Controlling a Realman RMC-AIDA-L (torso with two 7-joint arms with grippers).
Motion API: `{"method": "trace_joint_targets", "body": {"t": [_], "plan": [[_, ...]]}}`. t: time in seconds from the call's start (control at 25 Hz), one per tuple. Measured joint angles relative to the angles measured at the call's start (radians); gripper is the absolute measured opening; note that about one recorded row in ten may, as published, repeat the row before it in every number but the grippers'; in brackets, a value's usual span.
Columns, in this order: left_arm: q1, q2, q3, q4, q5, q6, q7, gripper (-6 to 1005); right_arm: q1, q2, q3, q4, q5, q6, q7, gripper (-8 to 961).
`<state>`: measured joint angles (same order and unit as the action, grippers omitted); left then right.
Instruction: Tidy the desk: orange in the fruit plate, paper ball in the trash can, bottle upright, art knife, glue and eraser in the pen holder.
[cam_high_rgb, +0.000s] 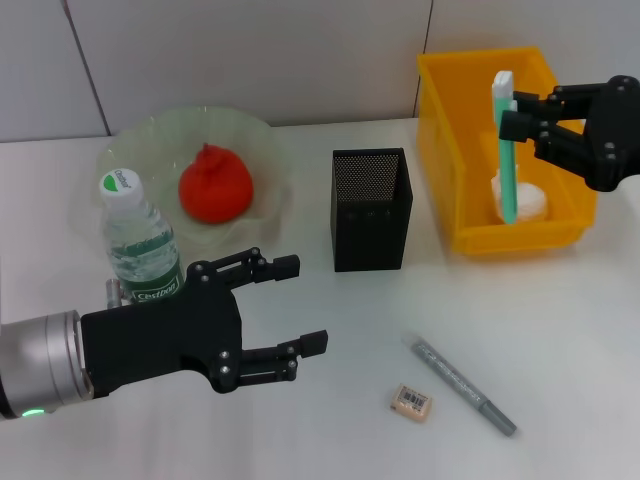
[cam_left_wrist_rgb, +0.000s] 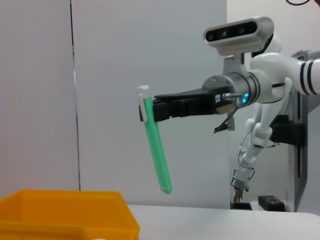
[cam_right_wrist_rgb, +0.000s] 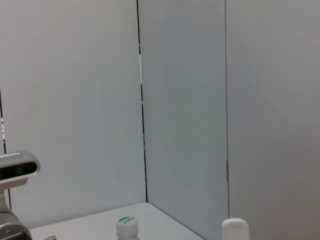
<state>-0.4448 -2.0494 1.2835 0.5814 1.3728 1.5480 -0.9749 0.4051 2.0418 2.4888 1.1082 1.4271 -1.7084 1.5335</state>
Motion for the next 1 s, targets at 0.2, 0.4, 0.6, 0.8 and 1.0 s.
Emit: {"method": "trace_joint_targets", "body": {"t": [0.2, 0.4, 0.6, 0.8, 1.0], "plan": [[0.002, 0.000, 0.002, 0.000, 0.000, 0.002, 0.000, 801, 0.037, -0.009, 0.001, -0.072, -0.001, 0.054, -0.041, 182], [0.006, -0.002, 0.003, 0.000, 0.000, 0.008, 0.000, 801, 0.086, -0.010, 0.002, -0.132, 0.004, 0.122, -0.069, 185], [0.012, -0.001, -0.002, 0.000, 0.000, 0.013, -0.001, 801, 0.127, -0.008, 0.002, -0.185, 0.011, 0.184, -0.105, 188], [0.016, -0.001, -0.007, 0.000, 0.000, 0.013, -0.003, 801, 0.173, 0.003, -0.001, -0.248, 0.016, 0.262, -0.154, 191], [0.018, -0.003, -0.008, 0.000, 0.000, 0.012, -0.002, 801, 0.202, 0.010, -0.014, -0.335, 0.080, 0.334, -0.212, 194]]}}
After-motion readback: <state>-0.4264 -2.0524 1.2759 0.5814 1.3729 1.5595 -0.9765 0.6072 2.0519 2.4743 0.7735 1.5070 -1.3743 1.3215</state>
